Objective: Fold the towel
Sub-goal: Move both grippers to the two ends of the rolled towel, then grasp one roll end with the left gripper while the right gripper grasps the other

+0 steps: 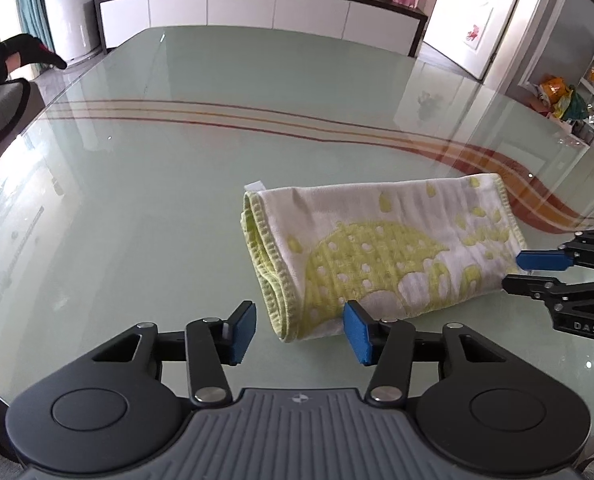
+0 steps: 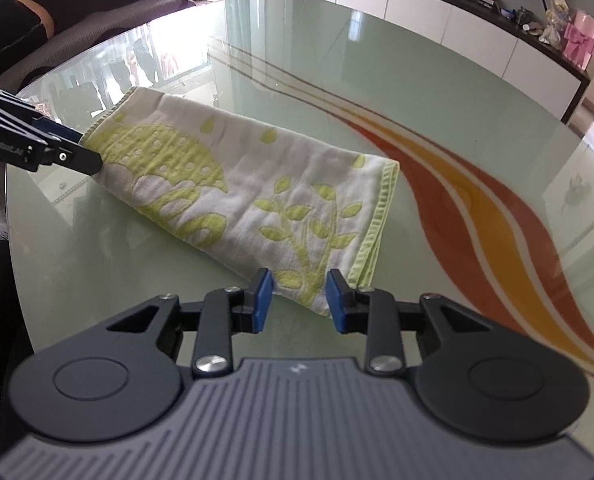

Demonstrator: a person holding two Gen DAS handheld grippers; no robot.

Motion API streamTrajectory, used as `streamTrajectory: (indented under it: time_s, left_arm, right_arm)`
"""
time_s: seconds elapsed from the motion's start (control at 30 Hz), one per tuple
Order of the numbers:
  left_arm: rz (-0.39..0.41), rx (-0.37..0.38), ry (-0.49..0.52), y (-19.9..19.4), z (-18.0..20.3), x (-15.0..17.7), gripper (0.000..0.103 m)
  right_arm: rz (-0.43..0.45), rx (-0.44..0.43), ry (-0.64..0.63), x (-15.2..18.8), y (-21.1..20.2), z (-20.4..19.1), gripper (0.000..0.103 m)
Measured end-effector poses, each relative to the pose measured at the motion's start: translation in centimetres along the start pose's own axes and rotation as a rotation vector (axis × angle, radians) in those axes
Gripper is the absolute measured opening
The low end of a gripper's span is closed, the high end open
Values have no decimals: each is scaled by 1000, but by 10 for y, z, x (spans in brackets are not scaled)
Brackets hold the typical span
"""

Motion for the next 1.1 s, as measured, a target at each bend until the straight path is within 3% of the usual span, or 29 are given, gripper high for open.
streamTrajectory:
  time_s: [0.1, 0.33, 0.67, 0.8, 1.1]
  left_arm:
    - [-24, 3, -17, 8, 0, 3, 40]
    - [-27, -21, -18, 9, 2, 2, 40]
    - [21, -39, -95, -11, 1, 3, 44]
    - [21, -14, -148, -18, -2, 7, 44]
    - [-16, 1, -197, -11, -2, 16, 44]
  right_arm:
    - [-1, -1, 0, 0, 0, 0, 30]
    - [1, 5, 2, -2, 1, -1, 30]
    - [140, -39, -39, -47, -20, -12, 30]
    - [133, -99, -72, -69, 3, -23, 18]
    - [55, -124, -101, -88, 56, -30, 14]
Point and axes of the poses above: each gripper's, at about its wrist camera, not at the fingertips, and y roughly the way its jaws point, z to its right, x to its underside, the point moved 6 cm from there along y, roughly the way its jaws point, and after that the axes turned 7 degrees about z, right-handed, at the moved point
